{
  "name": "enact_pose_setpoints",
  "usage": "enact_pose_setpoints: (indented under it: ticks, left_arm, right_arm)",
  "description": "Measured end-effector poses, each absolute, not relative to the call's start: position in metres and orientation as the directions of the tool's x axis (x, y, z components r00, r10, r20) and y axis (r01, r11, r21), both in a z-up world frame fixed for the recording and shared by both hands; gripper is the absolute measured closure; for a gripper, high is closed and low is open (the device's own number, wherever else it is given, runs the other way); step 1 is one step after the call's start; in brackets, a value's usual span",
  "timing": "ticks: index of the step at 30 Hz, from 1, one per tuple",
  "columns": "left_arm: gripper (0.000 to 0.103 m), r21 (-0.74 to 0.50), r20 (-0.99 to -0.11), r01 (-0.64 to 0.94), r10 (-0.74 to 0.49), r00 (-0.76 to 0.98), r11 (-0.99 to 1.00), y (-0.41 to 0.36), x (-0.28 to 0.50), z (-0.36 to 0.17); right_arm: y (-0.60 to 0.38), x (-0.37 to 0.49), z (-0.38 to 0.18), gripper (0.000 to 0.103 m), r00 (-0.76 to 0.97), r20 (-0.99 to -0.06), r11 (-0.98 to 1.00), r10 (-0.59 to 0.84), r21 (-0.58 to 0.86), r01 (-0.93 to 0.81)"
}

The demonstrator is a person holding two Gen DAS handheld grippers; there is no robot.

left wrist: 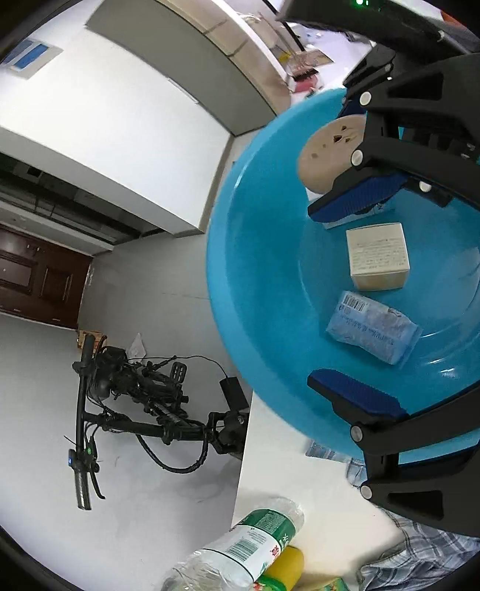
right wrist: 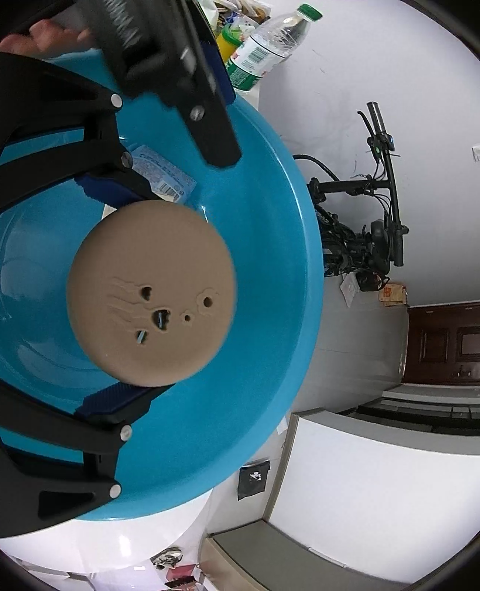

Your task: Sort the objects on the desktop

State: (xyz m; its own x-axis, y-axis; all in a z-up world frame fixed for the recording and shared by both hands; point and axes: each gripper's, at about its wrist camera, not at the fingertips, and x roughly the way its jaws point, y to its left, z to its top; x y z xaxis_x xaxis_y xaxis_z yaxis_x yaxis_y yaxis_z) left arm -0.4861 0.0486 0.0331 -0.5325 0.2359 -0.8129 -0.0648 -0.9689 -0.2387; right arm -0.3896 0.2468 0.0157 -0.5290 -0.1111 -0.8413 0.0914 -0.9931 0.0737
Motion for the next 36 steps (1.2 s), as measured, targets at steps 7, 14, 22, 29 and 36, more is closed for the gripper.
enact_pose_setpoints:
  ticks: [7, 14, 22, 29, 36]
  left_arm:
    - [0.019, -0.272, -0.805, -0.031, 0.245, -0.540, -0.962, 0.035, -0.488, 0.037]
    - [0.019, -0.279, -0.799, -0.048, 0.259, -0.542, -0.959, 0.038, -0.485, 0.042]
    - [0.019, -0.291, -0.781, -0.035, 0.259, -0.569, -0.956, 0.031, -0.481, 0.052]
    - [0.019, -0.299, -0.683, -0.046, 0.248, -0.687, -0.953, 0.025, -0.457, 0.085]
    - [0.019, -0.096, -0.408, -0.070, 0.104, -0.907, -0.993, 0.040, -0.390, 0.143]
  right_arm:
    - [0.249, -0.393, 0.010, 0.023, -0.509, -0.853, -0.993, -0.113, 0.081, 0.085]
    - [0.253, -0.391, 0.014, 0.013, -0.525, -0.845, -0.994, -0.106, 0.078, 0.075]
    - [0.260, -0.377, 0.042, 0.011, -0.615, -0.787, -0.999, -0.050, 0.031, 0.042]
    - [0.276, -0.341, 0.100, 0.011, -0.773, -0.635, -0.997, -0.011, 0.061, -0.036]
    - [0.297, -0.284, 0.158, 0.000, -0.918, -0.396, -0.975, -0.013, 0.210, -0.077]
